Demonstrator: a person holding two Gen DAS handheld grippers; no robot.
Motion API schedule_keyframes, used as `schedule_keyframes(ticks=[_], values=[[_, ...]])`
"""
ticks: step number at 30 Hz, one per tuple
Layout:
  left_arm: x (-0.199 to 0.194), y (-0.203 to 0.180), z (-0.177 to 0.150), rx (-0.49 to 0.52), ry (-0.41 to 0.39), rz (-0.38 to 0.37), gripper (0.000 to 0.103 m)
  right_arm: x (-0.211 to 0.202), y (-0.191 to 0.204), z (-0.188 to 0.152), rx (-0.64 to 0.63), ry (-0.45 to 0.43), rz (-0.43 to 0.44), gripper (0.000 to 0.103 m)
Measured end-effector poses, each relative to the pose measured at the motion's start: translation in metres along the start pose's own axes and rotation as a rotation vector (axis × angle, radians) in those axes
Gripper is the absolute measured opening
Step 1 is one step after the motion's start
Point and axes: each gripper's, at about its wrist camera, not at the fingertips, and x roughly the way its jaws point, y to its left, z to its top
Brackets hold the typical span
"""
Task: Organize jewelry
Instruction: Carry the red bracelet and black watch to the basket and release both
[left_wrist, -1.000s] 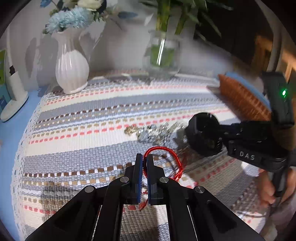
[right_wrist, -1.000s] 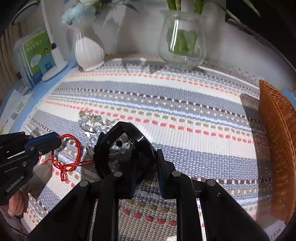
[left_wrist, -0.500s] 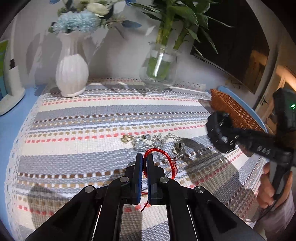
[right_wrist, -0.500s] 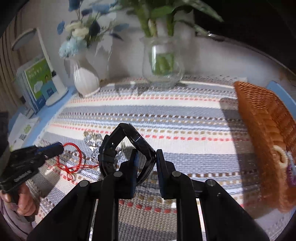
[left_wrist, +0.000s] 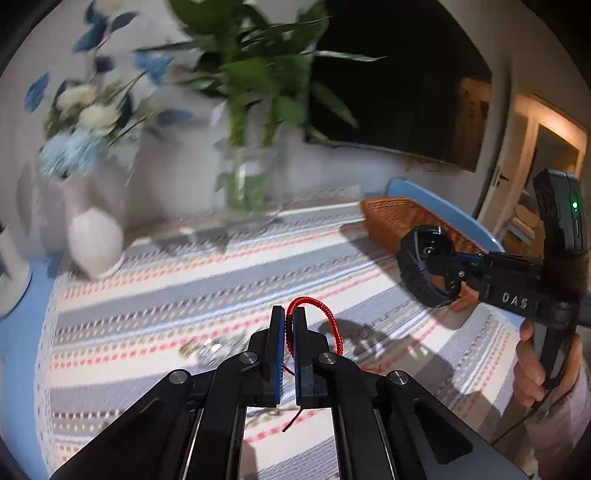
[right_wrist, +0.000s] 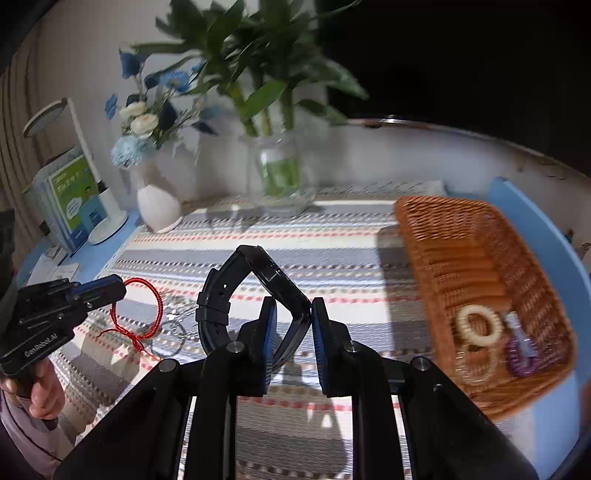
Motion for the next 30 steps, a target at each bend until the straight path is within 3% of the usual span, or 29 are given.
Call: schedule_keyframes(ticks=[8, 14, 22, 30], values=[[0.023, -0.045, 0.039, 0.035, -0.010, -0.083, 0.004, -0.032, -0.040, 0.009, 0.039, -0.048, -0.076, 0.020], [0.037, -0.091, 0.076, 0.129, -0.047, -0.111, 0.004, -0.047, -0.082, 0.010, 0.073, -0.072, -0.159, 0.020], [0.068, -0.142, 0.117, 0.161, -0.073, -0.201, 0.004, -0.047, -0.139, 0.009, 0.151, -0.067, -0.231, 0.020], [0.122, -0.161, 0.140, 0.121, -0.047, -0.279, 0.004, -0.021, -0.192, 0.010, 0.207, -0.009, -0.304, 0.020]])
